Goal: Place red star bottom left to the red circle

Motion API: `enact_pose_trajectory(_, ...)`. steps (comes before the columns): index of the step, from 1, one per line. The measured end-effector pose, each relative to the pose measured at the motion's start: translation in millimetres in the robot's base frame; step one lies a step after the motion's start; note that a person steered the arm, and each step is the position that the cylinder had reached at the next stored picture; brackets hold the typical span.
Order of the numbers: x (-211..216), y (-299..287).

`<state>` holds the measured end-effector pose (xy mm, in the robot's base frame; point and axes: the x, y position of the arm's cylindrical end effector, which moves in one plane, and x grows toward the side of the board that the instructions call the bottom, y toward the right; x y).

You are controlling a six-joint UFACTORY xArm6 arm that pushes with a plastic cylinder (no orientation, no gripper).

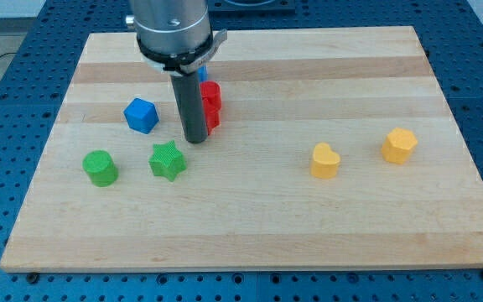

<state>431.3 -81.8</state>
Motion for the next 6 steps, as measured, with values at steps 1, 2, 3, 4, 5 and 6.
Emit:
enact_pose_trajectory(1, -0.6, 0.0)
enact_pose_trajectory(2, 24.4, 8.3)
enact_pose_trajectory(3, 23.7, 59.3)
enact_pose_trajectory(4, 3.8, 105.4)
enact_pose_trajectory(5, -5.1, 95.6)
enact_pose_trajectory(6, -9.2, 61.7)
